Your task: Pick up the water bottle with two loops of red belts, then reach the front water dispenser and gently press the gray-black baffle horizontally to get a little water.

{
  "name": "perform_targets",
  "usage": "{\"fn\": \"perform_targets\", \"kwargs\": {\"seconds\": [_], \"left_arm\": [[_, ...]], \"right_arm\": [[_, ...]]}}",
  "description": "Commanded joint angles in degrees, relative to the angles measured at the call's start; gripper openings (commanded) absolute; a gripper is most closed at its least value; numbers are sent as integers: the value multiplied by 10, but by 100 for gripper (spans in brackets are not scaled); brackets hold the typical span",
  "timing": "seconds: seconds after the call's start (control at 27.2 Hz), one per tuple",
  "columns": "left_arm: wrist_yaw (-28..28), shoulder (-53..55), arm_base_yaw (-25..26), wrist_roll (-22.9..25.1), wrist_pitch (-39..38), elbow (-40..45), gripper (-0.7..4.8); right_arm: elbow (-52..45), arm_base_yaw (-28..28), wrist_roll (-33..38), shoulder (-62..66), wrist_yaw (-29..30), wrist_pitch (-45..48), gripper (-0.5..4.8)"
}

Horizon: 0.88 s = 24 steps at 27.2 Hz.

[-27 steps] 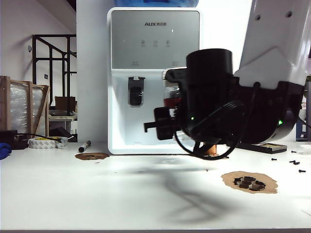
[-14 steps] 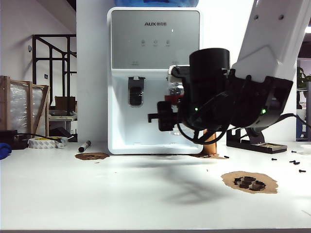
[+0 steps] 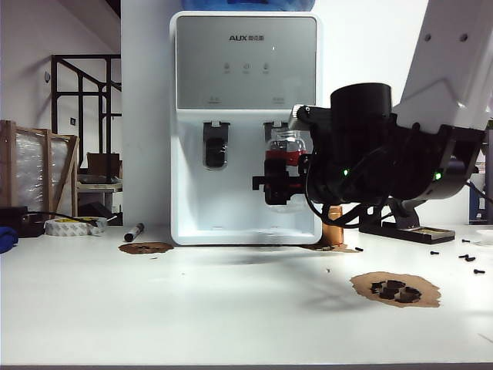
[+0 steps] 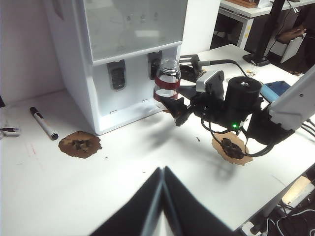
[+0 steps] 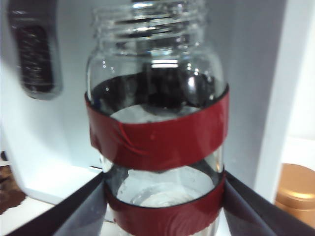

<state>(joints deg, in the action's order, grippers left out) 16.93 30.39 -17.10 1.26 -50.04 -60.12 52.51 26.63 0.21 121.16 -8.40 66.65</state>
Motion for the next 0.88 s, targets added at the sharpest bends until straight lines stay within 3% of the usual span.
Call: {"fn": "perform_targets", "kwargs": {"seconds": [0.04, 0.22, 0.88], "left_arm": [[3, 1, 1, -2, 3, -3, -1], [3, 1, 1, -2, 2, -3, -1], [5, 1, 1, -2, 3, -3, -1]], "right_arm": [[12, 0, 0, -6, 28, -7, -2], [33, 0, 0, 1, 33, -30, -2], [87, -10, -13, 11, -53, -87, -2]]}}
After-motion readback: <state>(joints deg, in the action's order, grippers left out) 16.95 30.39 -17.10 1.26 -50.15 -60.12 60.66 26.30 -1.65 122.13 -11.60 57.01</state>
